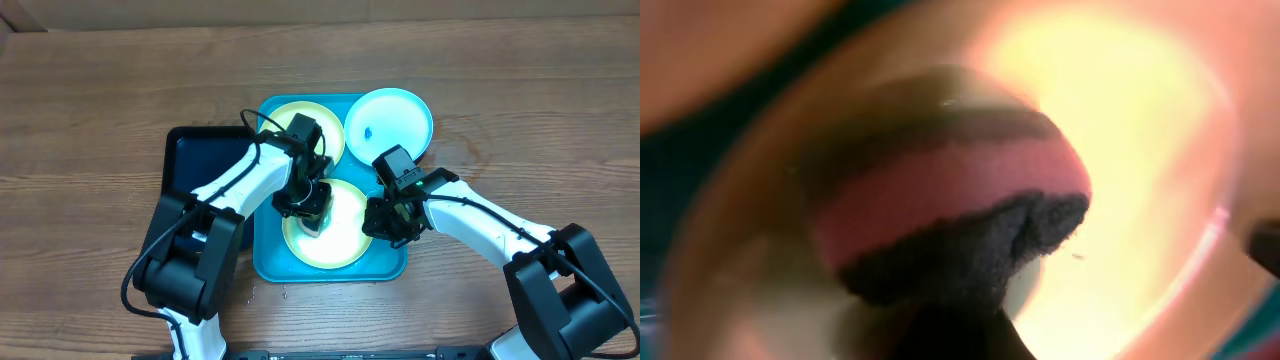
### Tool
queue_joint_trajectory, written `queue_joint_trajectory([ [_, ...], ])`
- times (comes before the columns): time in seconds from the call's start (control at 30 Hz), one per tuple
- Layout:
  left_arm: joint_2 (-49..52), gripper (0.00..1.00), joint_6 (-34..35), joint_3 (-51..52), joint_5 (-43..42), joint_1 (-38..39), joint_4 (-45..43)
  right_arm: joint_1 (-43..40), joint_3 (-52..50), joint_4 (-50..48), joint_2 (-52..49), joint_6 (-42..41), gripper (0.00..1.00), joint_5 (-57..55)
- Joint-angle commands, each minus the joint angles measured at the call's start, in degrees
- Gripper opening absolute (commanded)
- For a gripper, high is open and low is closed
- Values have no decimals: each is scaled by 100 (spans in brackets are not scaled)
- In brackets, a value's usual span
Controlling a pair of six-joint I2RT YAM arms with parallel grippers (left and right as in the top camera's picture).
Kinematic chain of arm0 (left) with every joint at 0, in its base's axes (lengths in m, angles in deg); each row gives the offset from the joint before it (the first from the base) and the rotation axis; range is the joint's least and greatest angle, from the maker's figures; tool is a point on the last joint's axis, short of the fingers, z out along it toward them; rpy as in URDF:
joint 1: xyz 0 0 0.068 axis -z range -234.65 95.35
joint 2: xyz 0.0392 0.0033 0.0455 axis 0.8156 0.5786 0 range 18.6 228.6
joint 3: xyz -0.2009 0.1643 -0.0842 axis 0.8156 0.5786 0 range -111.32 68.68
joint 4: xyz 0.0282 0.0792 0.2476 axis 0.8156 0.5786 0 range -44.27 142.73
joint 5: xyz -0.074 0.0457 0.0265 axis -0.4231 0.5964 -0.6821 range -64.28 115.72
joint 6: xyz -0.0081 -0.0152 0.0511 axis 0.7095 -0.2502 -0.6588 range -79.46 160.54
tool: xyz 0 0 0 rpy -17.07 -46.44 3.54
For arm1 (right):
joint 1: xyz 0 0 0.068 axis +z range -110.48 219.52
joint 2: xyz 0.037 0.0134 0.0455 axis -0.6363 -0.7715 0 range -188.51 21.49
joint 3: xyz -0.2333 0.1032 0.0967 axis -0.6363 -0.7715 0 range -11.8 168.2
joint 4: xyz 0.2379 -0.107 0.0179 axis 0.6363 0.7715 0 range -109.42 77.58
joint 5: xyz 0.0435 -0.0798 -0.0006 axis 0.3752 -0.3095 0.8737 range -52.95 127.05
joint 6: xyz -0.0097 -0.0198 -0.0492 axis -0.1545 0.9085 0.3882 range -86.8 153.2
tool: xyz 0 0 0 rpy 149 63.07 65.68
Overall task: Clean dirty plates on tray and stack at the side
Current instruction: 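Scrub the front yellow plate with the sponge while right gripper holds its rim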
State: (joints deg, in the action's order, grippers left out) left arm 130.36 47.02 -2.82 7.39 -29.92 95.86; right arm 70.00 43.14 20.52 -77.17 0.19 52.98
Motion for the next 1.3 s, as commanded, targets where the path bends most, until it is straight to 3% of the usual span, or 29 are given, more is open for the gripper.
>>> queue_joint_trajectory([
  [0.0, 55, 4, -273, -188, -1161, -44, 227, 33, -28, -92, -17, -4, 4, -35],
  [0.2, -610, 4, -264, -671, -1078, -162, 428, 33, -31, -87, -17, -4, 4, -37],
  [0.37, -1078, 4, 85, -715, -107, -116, 623, 33, -31, -90, -17, -4, 4, -35],
  [0.67, -986, 4, 533, -199, 1224, 17, 625, 33, -31, -94, -17, -7, 4, -37],
  [0.83, -817, 4, 535, 391, 1185, 31, 61, 33, -31, -101, -17, -7, 4, -37],
  [1.0, -544, 4, 595, 761, 612, 48, -461, 33, -31, -155, -17, -13, 4, -35],
  [1.27, 131, 4, 789, 802, -13, 48, -651, 33, -31, -260, -17, -24, 5, 90],
])
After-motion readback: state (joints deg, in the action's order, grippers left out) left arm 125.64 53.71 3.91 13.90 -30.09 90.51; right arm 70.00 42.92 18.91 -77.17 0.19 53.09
